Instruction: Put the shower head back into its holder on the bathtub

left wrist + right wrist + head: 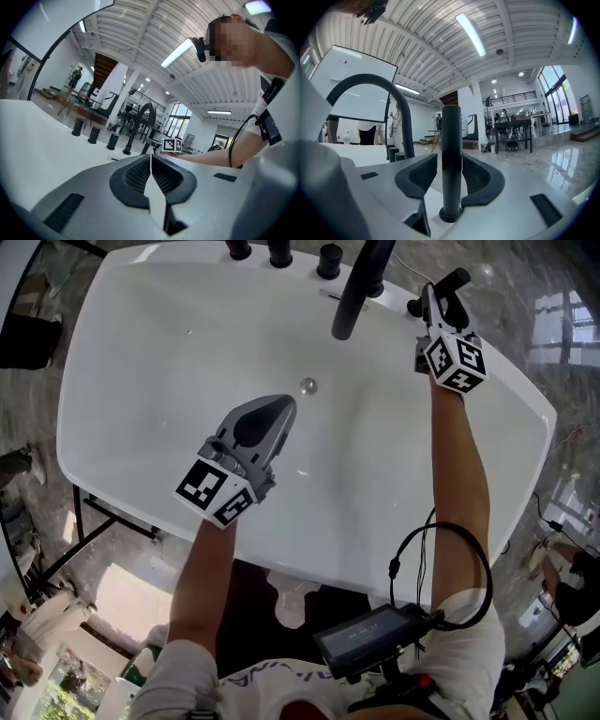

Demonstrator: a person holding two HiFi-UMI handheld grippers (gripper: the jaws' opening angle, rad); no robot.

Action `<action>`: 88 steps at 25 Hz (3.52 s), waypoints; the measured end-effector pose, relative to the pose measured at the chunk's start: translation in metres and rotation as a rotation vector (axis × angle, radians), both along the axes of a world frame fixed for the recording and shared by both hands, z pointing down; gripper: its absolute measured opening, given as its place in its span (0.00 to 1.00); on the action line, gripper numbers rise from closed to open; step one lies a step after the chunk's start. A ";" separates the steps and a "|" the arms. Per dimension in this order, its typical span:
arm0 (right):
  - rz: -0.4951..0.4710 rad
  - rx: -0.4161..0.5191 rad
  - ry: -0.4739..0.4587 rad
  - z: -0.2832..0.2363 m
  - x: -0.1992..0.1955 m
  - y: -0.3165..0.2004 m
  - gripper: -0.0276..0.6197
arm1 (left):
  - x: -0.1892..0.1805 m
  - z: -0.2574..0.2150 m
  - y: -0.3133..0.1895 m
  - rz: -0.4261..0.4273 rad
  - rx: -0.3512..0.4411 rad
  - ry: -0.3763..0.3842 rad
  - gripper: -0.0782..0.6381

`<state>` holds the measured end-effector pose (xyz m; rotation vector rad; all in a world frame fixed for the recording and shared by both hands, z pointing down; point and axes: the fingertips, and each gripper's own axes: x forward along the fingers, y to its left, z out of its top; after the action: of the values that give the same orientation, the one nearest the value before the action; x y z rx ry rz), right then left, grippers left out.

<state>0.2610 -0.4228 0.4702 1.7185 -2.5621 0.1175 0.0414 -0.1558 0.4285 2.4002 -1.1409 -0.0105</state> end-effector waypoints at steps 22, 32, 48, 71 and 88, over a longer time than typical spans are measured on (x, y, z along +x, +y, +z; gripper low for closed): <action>-0.044 0.048 -0.026 -0.112 0.019 0.113 0.31 | 0.031 -0.080 0.061 0.019 0.067 -0.025 0.14; -0.083 0.020 -0.044 -0.164 0.041 0.221 0.21 | 0.053 -0.138 0.097 0.029 0.109 -0.057 0.14; -0.128 -0.051 -0.096 -0.253 0.083 0.405 0.06 | 0.096 -0.235 0.194 -0.017 0.113 -0.070 0.14; -0.016 -0.103 -0.077 -0.364 -0.021 0.597 0.06 | 0.030 -0.351 0.326 0.224 0.219 -0.112 0.14; -0.084 -0.039 -0.018 -0.431 -0.086 0.649 0.06 | -0.024 -0.395 0.394 0.217 0.255 -0.062 0.14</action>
<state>0.1751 0.2265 0.0396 1.6017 -2.6220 0.1785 0.0178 0.2378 0.0333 2.7579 -0.9487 -0.0113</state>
